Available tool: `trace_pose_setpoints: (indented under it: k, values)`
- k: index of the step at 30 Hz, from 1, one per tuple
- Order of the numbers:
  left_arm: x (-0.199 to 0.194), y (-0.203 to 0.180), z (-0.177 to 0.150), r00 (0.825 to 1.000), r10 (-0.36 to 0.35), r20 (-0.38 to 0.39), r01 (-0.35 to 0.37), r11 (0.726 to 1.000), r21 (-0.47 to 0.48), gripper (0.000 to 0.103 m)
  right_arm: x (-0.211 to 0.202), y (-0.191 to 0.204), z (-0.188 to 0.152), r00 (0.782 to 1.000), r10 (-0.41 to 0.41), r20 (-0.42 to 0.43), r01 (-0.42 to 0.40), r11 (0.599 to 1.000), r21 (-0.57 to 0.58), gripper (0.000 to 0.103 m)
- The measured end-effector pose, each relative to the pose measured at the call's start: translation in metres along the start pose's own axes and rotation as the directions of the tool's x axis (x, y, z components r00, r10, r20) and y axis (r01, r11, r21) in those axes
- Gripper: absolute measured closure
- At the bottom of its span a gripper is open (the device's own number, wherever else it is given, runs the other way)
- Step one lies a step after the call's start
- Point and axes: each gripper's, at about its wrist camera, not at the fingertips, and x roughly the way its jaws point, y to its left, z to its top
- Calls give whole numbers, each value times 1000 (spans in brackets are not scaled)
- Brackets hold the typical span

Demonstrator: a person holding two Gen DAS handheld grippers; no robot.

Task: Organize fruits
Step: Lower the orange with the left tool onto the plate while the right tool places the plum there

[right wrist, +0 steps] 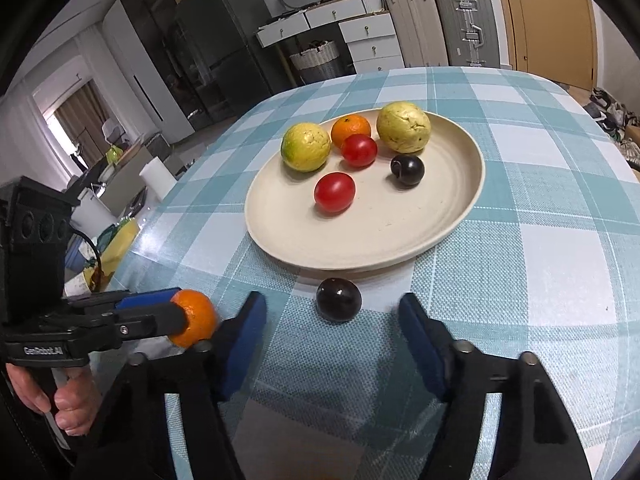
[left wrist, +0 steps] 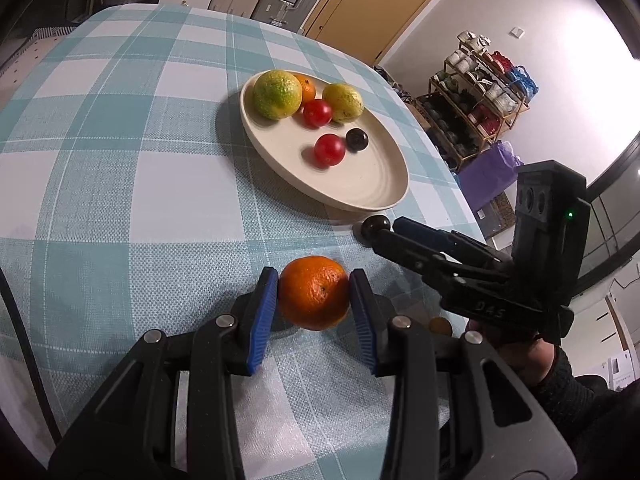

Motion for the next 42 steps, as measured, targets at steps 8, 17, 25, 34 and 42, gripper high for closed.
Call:
trace_pose_setpoints:
  k: [8, 17, 25, 34, 42]
  values:
    - [4, 4, 1, 1000, 10, -9, -10, 1000, -14, 69, 14, 15, 4, 994, -97, -45, 92, 992, -89, 69]
    - [0, 5, 8, 1000, 29, 4, -29, 1000, -8, 69, 8, 13, 0, 995, -95, -35, 91, 991, -96, 78]
    - [-8, -6, 29, 998, 38, 43, -40, 999, 26, 69, -9, 12, -7, 999, -46, 6, 47, 996, -81, 78]
    - [0, -21, 64, 997, 45, 70, -48, 998, 45, 69, -37, 1, 6, 996, 11, 90, -9, 1000, -26, 78]
    - [25, -39, 102, 997, 35, 70, -40, 997, 70, 69, -41, -10, 30, 991, -3, 132, 8, 999, -33, 78]
